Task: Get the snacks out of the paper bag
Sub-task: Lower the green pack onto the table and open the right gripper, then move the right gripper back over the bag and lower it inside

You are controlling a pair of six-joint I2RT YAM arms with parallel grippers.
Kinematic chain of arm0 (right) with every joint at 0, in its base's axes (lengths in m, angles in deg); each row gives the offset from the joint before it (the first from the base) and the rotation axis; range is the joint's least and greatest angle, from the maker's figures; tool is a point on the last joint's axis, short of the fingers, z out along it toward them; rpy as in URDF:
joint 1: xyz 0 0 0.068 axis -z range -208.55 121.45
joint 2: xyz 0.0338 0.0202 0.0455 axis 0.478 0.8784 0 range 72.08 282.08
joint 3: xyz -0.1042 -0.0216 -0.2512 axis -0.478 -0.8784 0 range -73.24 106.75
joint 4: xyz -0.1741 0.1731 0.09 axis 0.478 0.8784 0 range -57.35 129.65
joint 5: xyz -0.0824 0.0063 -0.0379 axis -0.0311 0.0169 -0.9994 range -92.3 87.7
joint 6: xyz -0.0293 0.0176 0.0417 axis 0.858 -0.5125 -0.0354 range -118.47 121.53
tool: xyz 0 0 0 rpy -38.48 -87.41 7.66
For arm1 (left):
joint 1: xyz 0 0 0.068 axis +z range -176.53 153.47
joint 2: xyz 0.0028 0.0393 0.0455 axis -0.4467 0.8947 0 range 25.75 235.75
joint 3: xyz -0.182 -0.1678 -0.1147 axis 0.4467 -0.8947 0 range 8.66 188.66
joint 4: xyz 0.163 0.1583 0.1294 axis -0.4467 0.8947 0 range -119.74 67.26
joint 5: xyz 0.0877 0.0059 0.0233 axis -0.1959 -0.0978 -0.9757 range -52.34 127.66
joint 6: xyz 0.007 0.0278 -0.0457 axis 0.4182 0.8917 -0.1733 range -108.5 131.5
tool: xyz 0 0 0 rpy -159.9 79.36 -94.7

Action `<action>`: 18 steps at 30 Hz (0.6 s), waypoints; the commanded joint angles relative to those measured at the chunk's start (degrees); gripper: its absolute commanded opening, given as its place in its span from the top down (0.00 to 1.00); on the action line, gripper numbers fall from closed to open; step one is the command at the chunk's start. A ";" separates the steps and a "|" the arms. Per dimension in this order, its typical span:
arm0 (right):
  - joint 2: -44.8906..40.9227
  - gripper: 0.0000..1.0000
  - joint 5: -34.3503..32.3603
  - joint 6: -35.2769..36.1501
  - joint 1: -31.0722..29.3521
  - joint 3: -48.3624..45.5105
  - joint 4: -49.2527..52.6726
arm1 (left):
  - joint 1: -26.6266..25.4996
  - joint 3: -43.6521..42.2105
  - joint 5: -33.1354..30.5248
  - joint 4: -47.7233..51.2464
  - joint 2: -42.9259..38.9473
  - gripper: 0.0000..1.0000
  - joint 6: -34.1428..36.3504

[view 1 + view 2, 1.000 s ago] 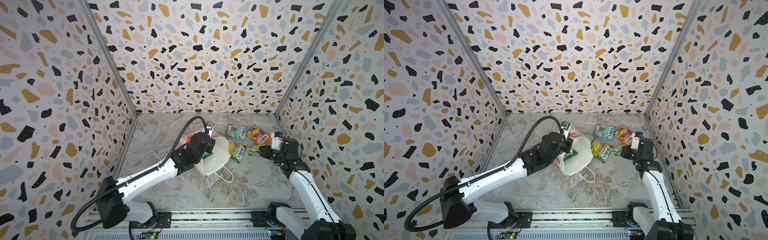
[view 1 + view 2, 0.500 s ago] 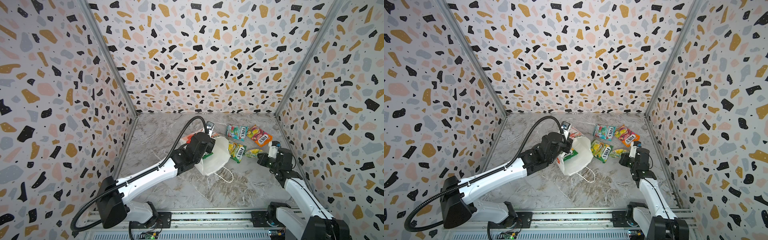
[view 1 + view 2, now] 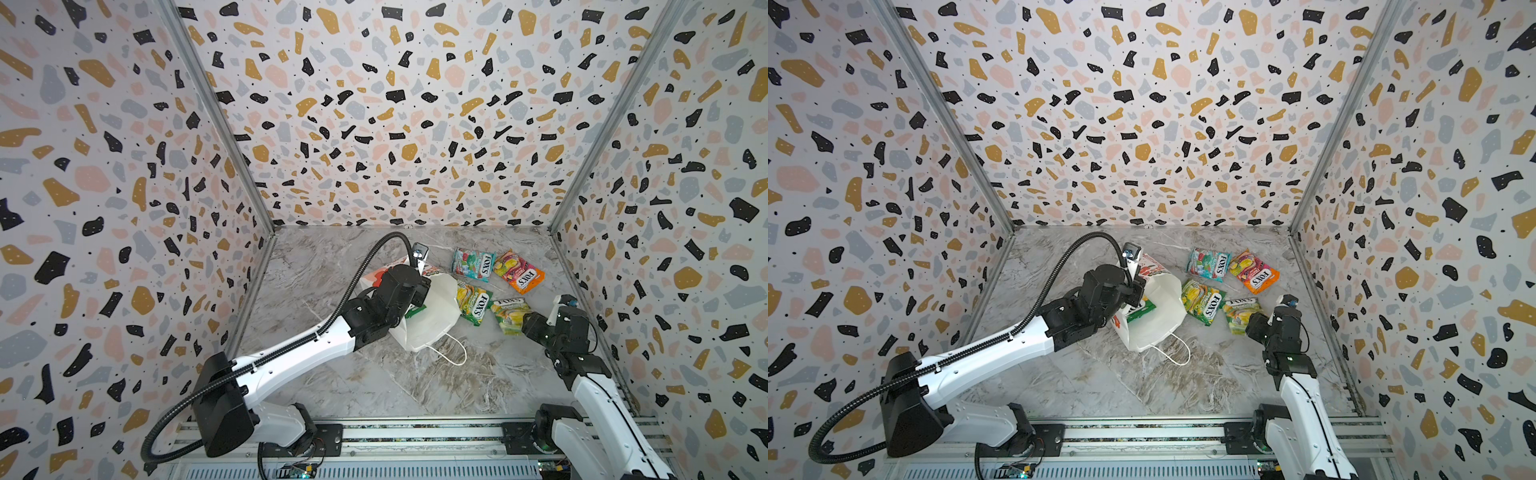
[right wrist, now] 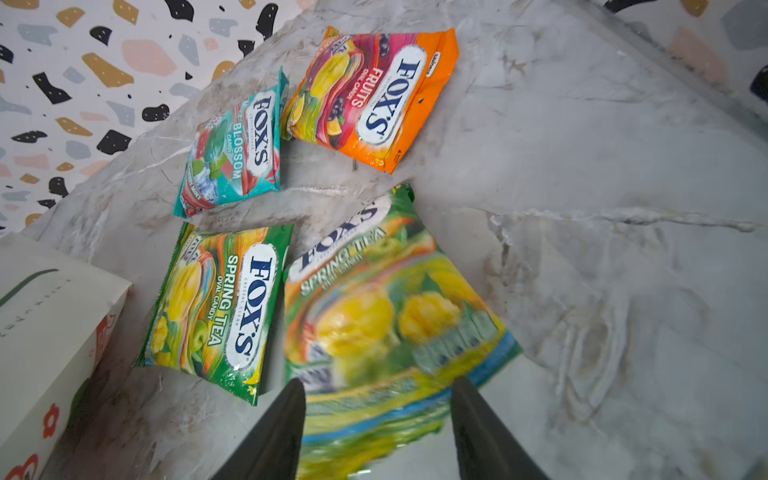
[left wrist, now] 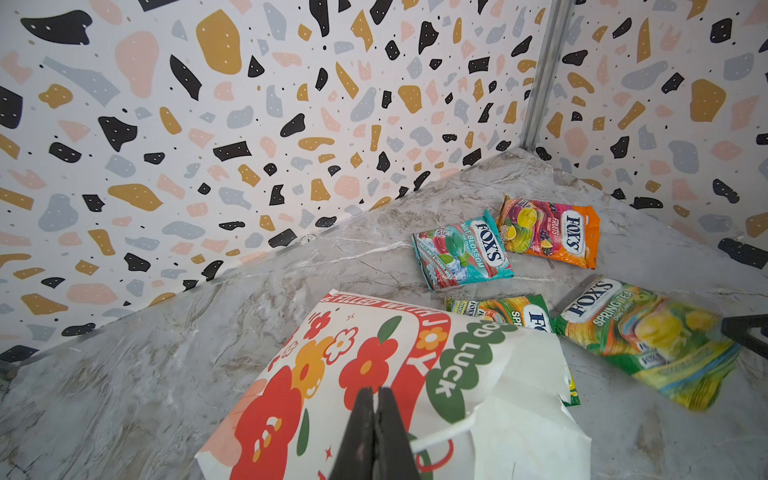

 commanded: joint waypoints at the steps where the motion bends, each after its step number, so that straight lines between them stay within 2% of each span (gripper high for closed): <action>1: -3.00 0.42 0.01 -2.25 0.10 4.13 2.77 | 0.07 0.23 0.07 -1.52 -1.57 1.00 0.80; 4: -3.88 0.42 4.54 -2.05 0.09 6.12 2.79 | 0.04 0.13 0.57 -1.77 -1.81 1.00 1.06; 9: -2.61 0.43 24.00 -2.23 -1.38 8.39 -1.42 | 0.06 -0.40 1.48 -2.58 -2.50 1.00 1.02; 11: -1.26 0.45 28.54 -2.37 -4.75 9.68 -2.37 | 0.05 -0.44 2.23 -2.93 -2.78 1.00 1.23; 13: 0.16 0.46 28.23 -0.71 -10.99 11.76 -2.30 | 0.07 -0.63 3.07 -3.22 -3.18 1.00 1.26; 18: 3.90 0.47 21.35 3.14 -27.75 15.02 -3.42 | 0.05 -0.89 4.85 -3.76 -3.66 1.00 1.76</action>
